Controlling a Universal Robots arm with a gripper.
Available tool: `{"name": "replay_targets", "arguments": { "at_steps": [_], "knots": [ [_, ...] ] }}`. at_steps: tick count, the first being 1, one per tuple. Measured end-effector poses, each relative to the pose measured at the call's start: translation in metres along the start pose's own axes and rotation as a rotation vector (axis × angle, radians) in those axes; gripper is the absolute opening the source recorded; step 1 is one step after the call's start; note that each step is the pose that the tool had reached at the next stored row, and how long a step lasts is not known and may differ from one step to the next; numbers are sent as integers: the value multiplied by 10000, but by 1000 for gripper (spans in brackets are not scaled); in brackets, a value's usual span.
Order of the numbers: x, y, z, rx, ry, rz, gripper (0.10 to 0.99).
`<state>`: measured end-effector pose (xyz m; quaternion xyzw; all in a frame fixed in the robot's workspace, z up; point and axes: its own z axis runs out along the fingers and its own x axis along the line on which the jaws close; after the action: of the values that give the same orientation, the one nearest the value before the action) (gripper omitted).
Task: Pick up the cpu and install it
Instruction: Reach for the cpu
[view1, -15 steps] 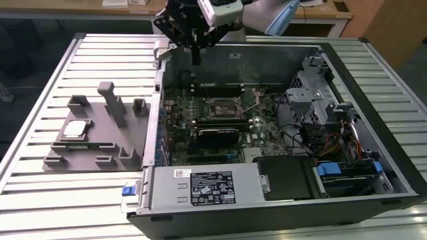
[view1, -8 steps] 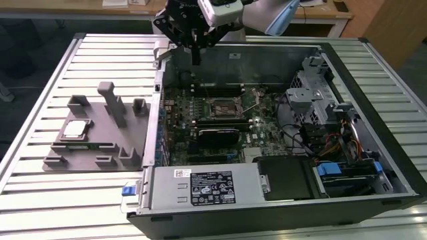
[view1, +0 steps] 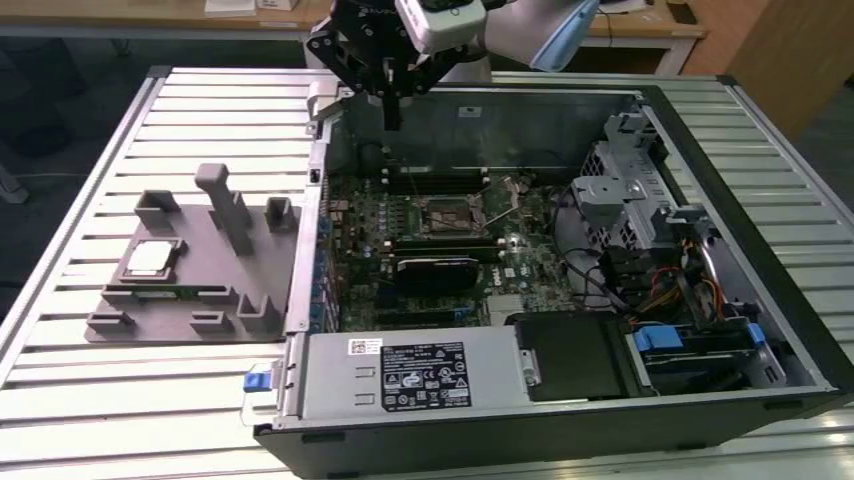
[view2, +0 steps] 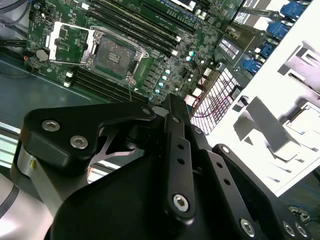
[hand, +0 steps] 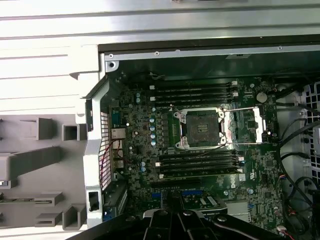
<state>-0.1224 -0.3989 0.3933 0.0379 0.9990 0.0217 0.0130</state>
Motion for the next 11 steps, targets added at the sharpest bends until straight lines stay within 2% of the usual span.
{"name": "replay_targets", "arguments": {
  "at_steps": [6,11],
  "knots": [
    [43,-4,-1,0,0,-1,106],
    [118,-9,-3,-2,-9,-1,106]
  ]
}}
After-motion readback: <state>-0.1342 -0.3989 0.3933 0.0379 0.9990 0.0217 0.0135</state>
